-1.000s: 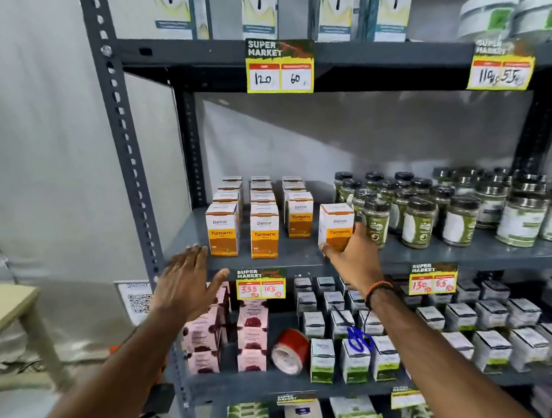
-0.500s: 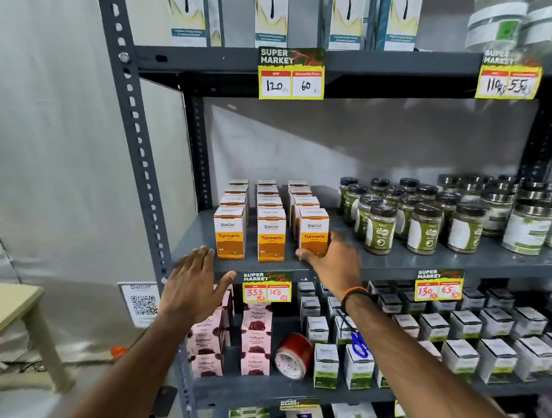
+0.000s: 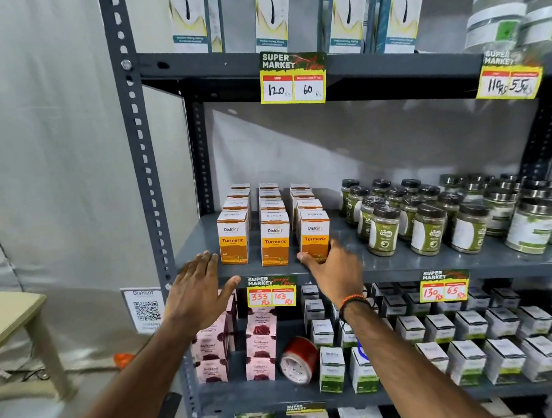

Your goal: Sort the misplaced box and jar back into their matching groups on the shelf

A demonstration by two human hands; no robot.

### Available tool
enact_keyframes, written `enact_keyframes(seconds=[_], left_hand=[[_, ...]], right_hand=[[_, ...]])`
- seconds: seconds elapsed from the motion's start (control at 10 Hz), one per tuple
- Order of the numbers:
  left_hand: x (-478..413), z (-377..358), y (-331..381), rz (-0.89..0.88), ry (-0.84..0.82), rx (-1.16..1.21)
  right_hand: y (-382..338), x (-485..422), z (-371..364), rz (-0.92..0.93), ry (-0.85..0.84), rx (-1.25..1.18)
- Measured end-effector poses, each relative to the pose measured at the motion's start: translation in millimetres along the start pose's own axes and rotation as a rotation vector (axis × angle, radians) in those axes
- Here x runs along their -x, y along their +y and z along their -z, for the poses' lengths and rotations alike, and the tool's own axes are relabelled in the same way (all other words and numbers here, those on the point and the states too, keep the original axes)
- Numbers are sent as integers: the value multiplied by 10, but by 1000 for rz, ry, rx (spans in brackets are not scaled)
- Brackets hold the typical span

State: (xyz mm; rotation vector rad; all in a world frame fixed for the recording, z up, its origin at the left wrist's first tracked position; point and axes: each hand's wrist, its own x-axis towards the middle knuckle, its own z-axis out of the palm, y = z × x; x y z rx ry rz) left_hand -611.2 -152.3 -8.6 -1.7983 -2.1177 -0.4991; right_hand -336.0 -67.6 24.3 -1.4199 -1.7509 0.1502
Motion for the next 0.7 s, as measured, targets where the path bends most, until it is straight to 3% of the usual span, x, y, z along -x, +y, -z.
enact_keyframes(seconds=[0.6,0.7], left_hand=[[-18,-60,-38,23,-16,-5],[-3,-7,-1,26,-33,31]], right_hand=[[7,27,6,34,-19,-13],[45,-23,65,-45,-23,-96]])
